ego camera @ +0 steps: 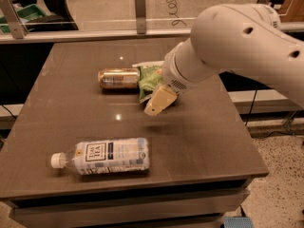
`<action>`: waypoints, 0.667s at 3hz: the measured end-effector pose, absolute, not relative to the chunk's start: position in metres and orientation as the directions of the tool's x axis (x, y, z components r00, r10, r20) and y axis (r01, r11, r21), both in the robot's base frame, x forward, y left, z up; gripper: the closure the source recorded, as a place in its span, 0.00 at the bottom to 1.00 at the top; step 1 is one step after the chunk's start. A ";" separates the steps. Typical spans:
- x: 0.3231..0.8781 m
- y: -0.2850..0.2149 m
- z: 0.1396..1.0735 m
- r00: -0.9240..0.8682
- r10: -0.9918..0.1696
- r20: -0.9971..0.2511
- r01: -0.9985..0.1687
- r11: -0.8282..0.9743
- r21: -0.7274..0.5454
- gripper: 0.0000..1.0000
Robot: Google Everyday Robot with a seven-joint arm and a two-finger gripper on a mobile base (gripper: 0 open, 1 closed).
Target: Move green jalapeno chip bag near orange can
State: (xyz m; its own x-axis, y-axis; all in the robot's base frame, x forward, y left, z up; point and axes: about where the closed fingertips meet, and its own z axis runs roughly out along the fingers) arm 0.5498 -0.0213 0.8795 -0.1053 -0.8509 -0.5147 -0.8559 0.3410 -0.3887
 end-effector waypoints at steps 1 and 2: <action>0.543 -0.039 0.909 -0.084 -0.837 -0.540 -0.836 0.354 -0.419 0.00; 0.525 -0.082 0.947 -0.050 -0.833 -0.552 -0.813 0.355 -0.461 0.00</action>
Offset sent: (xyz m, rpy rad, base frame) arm -0.0488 -0.1201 0.1121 0.0253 -0.1807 0.0457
